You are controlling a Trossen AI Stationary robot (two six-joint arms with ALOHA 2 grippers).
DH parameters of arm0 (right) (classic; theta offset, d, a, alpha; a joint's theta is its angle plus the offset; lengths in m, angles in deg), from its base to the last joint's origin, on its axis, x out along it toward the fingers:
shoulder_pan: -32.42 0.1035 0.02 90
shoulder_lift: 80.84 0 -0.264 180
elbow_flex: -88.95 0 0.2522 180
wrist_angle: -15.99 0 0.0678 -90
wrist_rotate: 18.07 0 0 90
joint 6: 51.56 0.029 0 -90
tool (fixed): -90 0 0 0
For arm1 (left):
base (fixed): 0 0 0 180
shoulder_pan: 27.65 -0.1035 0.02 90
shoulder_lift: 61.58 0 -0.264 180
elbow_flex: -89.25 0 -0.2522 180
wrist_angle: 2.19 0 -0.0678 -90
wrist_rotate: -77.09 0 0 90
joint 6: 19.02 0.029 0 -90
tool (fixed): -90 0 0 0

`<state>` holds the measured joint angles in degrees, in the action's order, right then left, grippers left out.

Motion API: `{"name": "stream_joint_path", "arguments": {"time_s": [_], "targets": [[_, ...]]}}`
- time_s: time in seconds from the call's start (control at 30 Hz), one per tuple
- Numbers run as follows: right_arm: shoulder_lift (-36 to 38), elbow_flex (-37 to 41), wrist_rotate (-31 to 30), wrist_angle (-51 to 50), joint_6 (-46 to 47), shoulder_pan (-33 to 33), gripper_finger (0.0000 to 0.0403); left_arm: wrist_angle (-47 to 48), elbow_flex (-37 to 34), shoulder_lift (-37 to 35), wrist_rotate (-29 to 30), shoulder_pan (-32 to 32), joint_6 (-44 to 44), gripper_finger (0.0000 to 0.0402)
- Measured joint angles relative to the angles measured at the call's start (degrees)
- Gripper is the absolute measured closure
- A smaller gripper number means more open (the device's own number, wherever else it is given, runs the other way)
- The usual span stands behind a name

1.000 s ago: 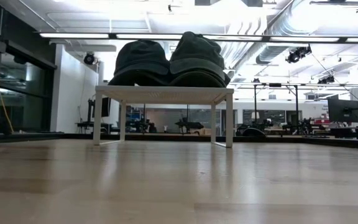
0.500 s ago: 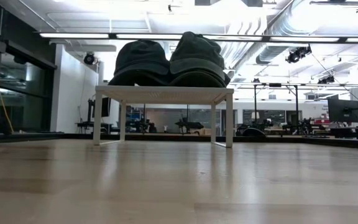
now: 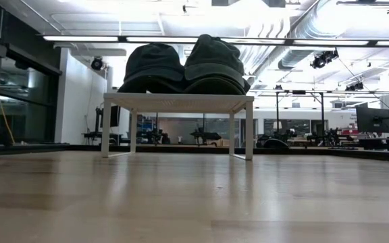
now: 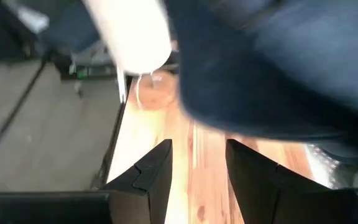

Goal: Pick & Place hat
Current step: Stack the blue cap on top of the other blue cap on the shelf

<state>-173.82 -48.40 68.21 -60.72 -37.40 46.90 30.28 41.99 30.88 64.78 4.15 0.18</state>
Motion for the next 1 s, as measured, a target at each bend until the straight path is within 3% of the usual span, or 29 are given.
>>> {"name": "stream_joint_path", "arguments": {"time_s": [0.2,0.43,0.7,0.83,1.0], "targets": [[-1.74,0.04,-5.33,-0.49,-7.72,4.57,0.0261,-5.63,0.00,-0.03,5.66,-1.50,-3.28,0.0400],[-1.71,0.02,-23.86,1.86,-26.72,12.29,0.0261,-8.19,-0.02,-0.01,3.32,-4.41,-9.47,0.0401],[-5.51,0.00,-49.72,12.08,-49.90,18.39,0.0261,-8.47,-0.02,-0.01,-8.47,-10.60,-18.74,0.0401],[-8.56,0.00,-59.22,15.44,-59.22,18.69,0.0261,-9.31,-0.02,-0.01,-16.27,-13.56,-22.73,0.0401],[-11.84,0.02,-66.71,17.16,-63.76,18.60,0.0261,-11.77,-0.02,-0.01,-20.57,-15.83,-24.21,0.0401]]}}
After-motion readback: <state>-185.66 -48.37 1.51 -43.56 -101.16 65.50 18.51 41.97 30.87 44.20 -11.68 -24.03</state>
